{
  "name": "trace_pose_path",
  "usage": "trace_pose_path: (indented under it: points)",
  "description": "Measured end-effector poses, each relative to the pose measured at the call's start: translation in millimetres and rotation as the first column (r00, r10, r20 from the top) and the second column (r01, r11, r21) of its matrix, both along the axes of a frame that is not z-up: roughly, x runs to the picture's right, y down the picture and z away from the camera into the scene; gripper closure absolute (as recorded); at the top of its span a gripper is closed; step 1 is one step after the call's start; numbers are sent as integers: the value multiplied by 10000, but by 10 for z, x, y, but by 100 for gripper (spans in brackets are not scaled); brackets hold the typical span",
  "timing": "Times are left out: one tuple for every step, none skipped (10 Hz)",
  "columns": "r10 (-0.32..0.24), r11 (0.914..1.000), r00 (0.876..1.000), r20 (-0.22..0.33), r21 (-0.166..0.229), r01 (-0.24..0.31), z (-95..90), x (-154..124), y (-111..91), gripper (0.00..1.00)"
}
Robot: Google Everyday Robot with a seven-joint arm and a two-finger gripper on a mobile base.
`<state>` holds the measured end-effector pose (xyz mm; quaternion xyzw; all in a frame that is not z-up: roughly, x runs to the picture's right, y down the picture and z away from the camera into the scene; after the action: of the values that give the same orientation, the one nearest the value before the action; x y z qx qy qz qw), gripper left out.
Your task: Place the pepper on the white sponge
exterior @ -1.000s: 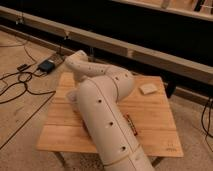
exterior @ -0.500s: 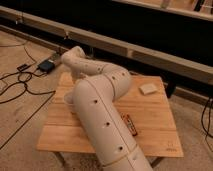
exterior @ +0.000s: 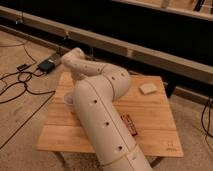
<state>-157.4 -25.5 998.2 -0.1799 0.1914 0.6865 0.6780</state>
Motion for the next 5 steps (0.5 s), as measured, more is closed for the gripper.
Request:
trace_pose_path:
  points:
    - [96,9999,10000,-11,-64,-96,12,13,21,35]
    - [274,9993,9996,-68,-262,-275,29,45,84,35]
    - [410,9984,9991,-89,-382,-413,51,61,131,35]
    - [578,9968,9982,-129,-538,-584,82,87,187,35]
    - [715,9948,9973,-192,-710,-727,115,120,247,35]
